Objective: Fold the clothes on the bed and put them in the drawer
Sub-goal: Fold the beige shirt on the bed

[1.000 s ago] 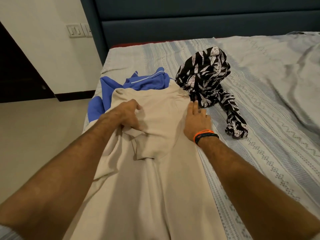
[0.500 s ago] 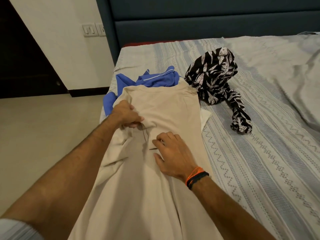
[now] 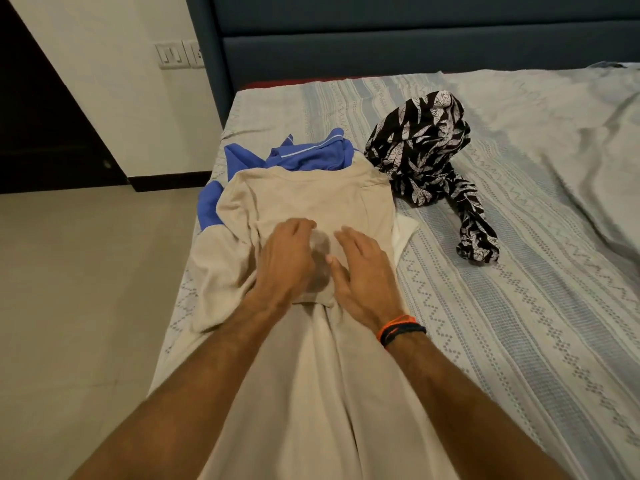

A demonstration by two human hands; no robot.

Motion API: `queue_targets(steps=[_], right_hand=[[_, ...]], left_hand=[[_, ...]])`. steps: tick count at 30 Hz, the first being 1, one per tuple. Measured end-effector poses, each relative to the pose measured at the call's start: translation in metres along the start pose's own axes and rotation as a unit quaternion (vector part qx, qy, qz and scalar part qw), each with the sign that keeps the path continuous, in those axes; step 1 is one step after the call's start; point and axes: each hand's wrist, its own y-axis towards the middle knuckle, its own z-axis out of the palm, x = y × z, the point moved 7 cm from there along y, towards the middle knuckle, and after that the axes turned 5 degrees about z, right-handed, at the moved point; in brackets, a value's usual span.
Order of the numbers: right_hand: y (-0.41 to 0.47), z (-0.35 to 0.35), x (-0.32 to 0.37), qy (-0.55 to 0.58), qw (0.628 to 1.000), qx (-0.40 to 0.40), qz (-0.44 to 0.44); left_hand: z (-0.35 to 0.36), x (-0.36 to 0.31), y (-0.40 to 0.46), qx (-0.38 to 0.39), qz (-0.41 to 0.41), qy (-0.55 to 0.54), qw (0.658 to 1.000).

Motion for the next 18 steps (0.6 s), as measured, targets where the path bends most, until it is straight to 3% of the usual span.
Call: queue_targets(steps=[2, 4, 12, 18], right_hand=[[0.005, 0.016, -0.023, -0.104, 0.99, 0.094, 0.018], [0.003, 0.025, -0.045, -0.154, 0.978, 0.136, 0.04], [-0.01, 0.018, -0.049, -0.196, 0.964, 0.162, 0.069], [-0.057, -0.022, -0.021, -0.175, 0.965, 0.187, 0.06]], left_hand=[[0.031, -0.001, -0.016, 0.054, 0.003, 0.034, 0.998], [0.051, 0.01, -0.028, 0.091, -0.025, 0.05, 0.994], [0.056, 0.014, -0.028, 0.201, -0.033, 0.03, 0.979], [0.01, -0.002, -0.07, 0.207, -0.03, 0.038, 0.977]])
